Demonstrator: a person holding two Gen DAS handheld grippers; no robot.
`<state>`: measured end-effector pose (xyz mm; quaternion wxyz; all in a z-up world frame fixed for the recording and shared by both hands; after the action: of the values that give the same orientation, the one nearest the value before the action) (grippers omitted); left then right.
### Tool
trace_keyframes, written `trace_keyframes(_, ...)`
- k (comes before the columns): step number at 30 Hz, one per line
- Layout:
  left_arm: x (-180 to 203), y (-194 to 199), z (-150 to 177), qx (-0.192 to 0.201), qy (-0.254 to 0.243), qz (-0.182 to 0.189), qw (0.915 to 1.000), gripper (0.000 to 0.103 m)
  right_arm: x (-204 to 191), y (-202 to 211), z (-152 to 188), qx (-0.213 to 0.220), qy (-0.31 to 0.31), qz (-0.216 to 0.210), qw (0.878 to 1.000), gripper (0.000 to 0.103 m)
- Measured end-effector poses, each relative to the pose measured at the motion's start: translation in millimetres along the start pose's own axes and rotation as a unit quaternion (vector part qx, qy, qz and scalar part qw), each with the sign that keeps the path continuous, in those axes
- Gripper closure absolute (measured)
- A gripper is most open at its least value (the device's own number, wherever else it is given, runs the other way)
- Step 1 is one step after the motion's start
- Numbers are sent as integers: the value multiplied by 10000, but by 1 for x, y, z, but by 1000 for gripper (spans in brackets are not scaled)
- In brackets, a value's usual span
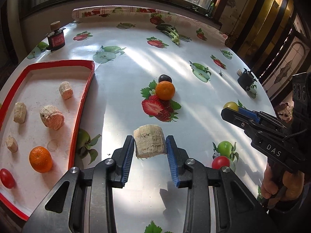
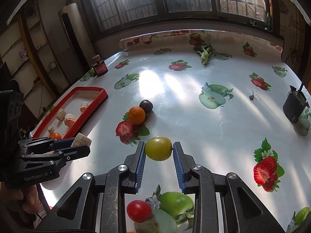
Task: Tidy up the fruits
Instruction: 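Carry the cylinder into the tray with the left tool while the right carries the grape there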
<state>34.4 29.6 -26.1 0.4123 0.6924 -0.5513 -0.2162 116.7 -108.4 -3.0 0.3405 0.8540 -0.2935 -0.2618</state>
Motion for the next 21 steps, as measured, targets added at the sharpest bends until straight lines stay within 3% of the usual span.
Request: trace_keyframes(21,-63,42,27,308,520,-510,9969,72,-79,-4,1,-96,567,-483,9972,74)
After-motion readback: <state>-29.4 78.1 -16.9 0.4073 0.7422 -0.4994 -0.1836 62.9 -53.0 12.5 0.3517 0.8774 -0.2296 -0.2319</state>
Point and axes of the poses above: each gripper's, at about its wrist camera, not at the fingertips, and y roughly against the way its jaws point, x to its right, z to its underside, the point moved 4 cm from there along -y, roughly the way its jaws point, and after that the axes turned 6 degrees about -y, right-handed, at the moved point
